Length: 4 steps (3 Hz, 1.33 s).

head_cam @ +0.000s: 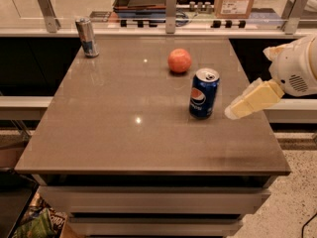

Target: Move pepsi can near redbull can

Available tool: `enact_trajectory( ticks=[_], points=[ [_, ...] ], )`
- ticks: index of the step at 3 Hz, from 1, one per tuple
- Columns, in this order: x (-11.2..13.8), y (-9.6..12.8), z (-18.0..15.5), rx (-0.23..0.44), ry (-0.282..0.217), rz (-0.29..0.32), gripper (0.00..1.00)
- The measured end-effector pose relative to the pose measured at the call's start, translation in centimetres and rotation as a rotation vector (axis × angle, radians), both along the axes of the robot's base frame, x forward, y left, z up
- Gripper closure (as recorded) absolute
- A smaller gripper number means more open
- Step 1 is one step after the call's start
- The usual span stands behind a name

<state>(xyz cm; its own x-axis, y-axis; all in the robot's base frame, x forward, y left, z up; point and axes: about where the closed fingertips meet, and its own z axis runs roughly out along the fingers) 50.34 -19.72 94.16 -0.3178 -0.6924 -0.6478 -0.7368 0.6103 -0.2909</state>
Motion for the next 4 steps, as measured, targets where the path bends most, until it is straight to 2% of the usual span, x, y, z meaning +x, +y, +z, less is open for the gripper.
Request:
enact_trajectory(
  ticks=[1, 2, 4],
  points=[
    [1.1, 0.4, -0.2, 0.057, -0.038, -0.011, 0.00],
    [1.9, 1.4, -0.7, 0.107, -0.055, 0.012, 0.00],
    [2.4, 3.4, -2.2, 0.162, -0.051, 0.057, 0.00]
  ],
)
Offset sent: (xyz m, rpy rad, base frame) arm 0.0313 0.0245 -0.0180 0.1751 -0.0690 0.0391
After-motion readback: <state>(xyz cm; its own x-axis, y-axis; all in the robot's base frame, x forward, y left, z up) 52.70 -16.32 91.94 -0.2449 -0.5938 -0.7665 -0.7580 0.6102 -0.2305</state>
